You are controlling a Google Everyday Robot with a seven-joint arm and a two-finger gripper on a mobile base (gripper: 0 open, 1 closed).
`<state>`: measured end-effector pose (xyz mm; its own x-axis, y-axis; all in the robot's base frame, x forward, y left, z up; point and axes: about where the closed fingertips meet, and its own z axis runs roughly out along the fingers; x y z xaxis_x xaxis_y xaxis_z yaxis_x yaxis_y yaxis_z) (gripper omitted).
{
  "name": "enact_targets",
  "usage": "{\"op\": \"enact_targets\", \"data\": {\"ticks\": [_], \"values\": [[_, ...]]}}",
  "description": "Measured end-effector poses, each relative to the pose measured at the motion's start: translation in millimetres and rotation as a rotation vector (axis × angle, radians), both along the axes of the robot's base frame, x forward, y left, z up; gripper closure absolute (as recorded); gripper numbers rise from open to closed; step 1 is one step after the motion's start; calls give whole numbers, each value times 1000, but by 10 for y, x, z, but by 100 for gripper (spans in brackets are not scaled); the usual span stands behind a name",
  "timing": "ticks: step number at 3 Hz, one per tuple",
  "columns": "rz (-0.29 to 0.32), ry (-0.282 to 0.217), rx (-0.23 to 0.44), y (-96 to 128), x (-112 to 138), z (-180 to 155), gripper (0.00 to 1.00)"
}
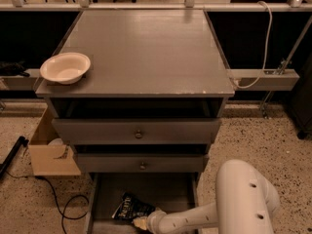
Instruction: Pick blue chip bag from bottom drawer and place on counter
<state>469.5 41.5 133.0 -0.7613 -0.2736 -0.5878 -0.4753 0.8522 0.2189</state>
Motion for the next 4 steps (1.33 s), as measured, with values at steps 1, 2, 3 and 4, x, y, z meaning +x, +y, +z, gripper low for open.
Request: {"op": "enact_targets", "data": {"ticks": [1, 2, 3, 4], "values": [[0, 0, 0, 0, 0, 0, 50], [0, 0, 0, 0, 0, 0, 81], [0, 0, 0, 1, 0, 0, 100], [0, 0, 0, -1, 0, 1, 100]]}}
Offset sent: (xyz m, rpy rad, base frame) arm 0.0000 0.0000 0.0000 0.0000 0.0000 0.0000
